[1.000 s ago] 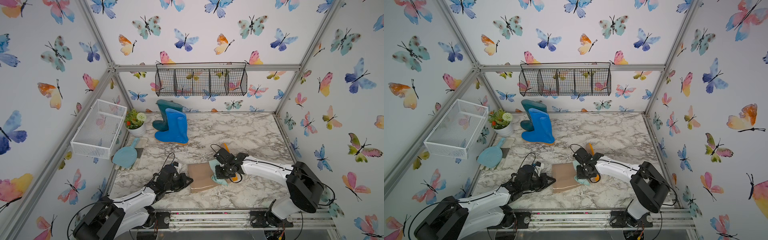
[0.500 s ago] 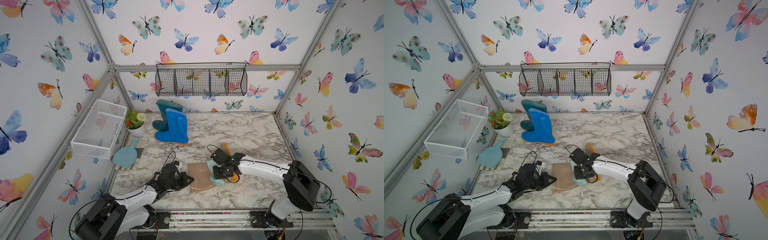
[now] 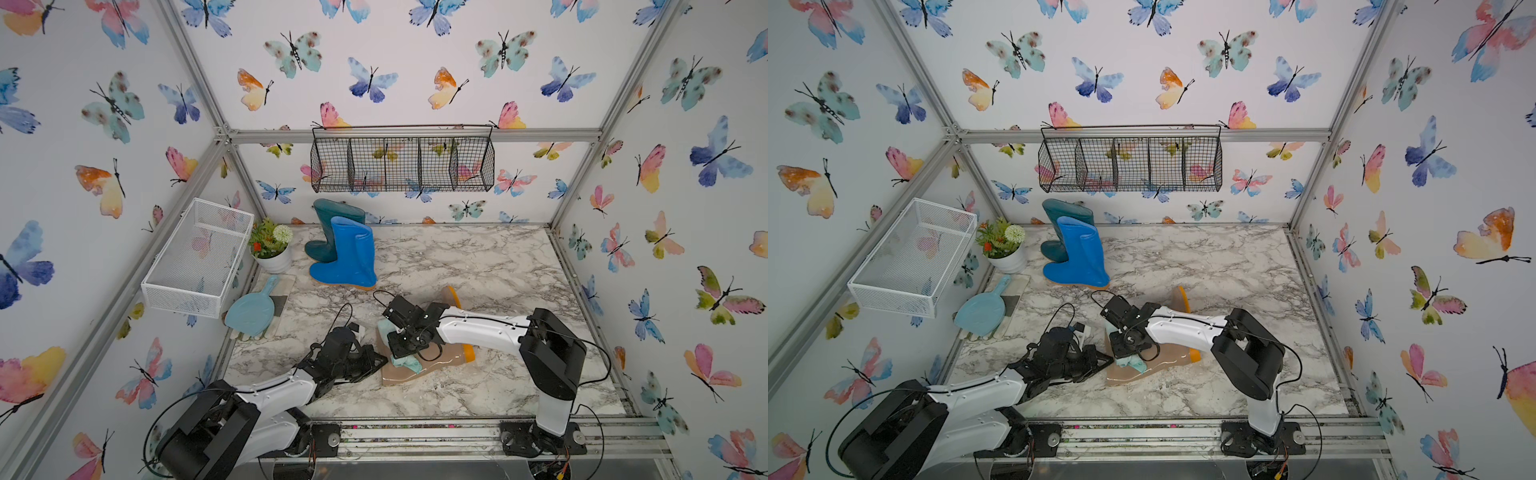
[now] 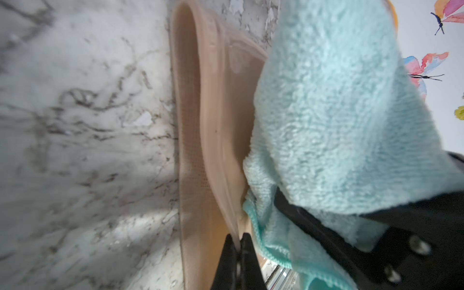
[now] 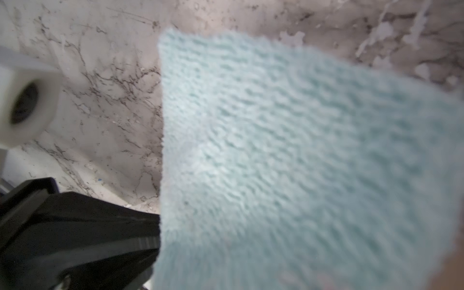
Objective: Wipe the rubber boots with a cloth
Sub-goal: Wipe the dirt off the rubber boot.
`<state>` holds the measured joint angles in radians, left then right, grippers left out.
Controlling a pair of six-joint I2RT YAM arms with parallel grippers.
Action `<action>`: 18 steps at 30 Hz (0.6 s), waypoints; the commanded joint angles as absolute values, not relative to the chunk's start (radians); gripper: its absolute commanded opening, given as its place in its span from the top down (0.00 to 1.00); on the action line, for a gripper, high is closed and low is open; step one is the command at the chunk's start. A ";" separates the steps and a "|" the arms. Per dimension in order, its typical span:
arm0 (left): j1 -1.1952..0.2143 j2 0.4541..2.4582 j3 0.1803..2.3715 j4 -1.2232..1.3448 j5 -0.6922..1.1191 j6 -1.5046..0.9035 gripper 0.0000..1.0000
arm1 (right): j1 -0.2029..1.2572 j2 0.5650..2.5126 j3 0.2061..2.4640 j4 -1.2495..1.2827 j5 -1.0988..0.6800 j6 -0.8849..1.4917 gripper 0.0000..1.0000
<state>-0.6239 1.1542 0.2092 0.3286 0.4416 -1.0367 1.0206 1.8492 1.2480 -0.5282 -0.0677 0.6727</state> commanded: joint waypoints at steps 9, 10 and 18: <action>-0.647 1.238 0.245 0.461 0.544 -0.981 1.00 | 0.820 1.661 1.044 -0.624 -0.008 0.657 0.99; -0.647 1.239 0.249 0.450 0.537 -0.973 1.00 | 0.854 1.715 1.088 -0.606 -0.029 0.671 0.99; -0.618 1.265 0.294 0.361 0.535 -0.928 1.00 | 1.028 1.913 1.387 -0.686 0.034 0.659 0.99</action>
